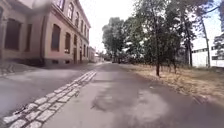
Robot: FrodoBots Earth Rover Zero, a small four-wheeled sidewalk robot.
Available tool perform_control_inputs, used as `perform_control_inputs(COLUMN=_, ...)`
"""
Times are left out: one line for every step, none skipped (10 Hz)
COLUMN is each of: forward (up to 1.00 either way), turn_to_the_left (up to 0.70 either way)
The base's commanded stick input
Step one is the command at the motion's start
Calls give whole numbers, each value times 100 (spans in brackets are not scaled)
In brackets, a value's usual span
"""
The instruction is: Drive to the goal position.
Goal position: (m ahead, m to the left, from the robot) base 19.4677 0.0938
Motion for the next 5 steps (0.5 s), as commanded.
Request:
perform_control_inputs(forward=70, turn_to_the_left=0)
perform_control_inputs(forward=70, turn_to_the_left=0)
perform_control_inputs(forward=70, turn_to_the_left=0)
perform_control_inputs(forward=70, turn_to_the_left=0)
perform_control_inputs(forward=70, turn_to_the_left=0)
